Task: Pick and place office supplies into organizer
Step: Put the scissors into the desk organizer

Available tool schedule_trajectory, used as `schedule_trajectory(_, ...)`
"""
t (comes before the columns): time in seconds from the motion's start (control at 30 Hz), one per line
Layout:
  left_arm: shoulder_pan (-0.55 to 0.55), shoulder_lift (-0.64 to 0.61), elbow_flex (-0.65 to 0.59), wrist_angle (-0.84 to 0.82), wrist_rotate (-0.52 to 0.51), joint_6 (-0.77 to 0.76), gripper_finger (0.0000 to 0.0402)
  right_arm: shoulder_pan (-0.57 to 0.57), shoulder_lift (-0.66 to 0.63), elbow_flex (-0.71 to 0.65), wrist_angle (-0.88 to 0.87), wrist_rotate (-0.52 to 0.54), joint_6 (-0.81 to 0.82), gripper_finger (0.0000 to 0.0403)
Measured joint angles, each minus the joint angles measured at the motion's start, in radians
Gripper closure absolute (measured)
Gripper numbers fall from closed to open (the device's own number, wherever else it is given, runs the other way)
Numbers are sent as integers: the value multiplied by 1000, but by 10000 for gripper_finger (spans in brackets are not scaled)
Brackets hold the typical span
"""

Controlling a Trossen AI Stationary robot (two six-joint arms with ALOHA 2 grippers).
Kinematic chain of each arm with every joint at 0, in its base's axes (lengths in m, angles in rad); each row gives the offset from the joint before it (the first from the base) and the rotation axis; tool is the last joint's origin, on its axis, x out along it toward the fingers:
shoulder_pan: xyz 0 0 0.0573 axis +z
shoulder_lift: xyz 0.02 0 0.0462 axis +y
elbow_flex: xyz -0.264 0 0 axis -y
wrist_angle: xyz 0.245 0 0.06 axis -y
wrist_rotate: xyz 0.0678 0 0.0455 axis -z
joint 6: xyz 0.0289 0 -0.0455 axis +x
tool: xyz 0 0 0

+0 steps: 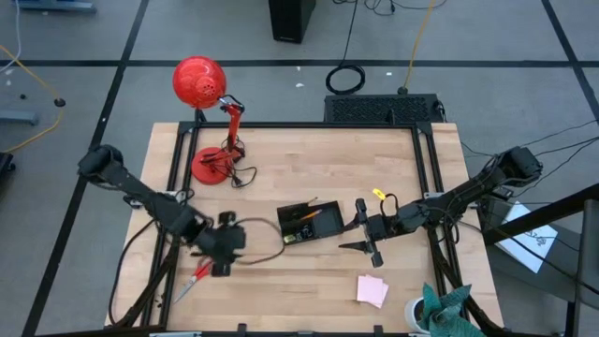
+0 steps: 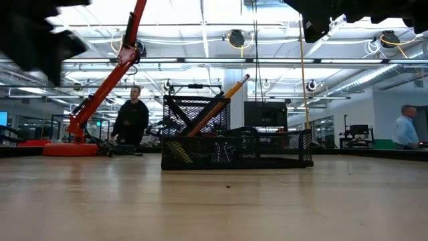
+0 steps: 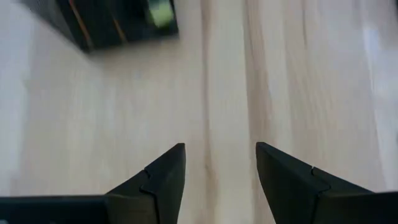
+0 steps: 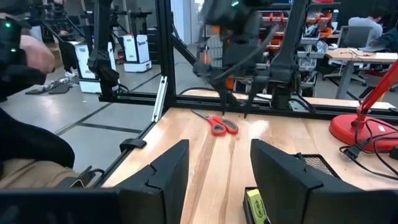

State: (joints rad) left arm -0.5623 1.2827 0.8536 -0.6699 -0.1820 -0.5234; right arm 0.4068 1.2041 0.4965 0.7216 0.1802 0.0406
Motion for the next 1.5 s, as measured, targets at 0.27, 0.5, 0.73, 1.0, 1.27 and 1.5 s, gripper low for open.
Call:
schedule_trajectory(0.27, -160, 33, -6, -209, 1, -348, 201, 0, 0, 0, 3, 1, 0, 242)
schedule_trajectory(0.5, -249, 40, -89, -290, 33, -556, 202, 0, 0, 0, -1, 1, 0, 242)
schedule_trajectory(0.73, -264, 40, -181, -211, 75, -643, 202, 0, 0, 0, -1, 1, 0, 244)
schedule_trajectory(1.0, -265, 40, -263, -100, 86, -707, 202, 0, 0, 0, -1, 1, 0, 243)
schedule_trajectory(1.27, -266, 32, -352, 37, 48, -757, 204, 0, 0, 0, -1, 2, 1, 247)
schedule_trajectory(1.5, -265, 34, -356, 34, 30, -765, 294, 0, 0, 1, -2, 2, 1, 247)
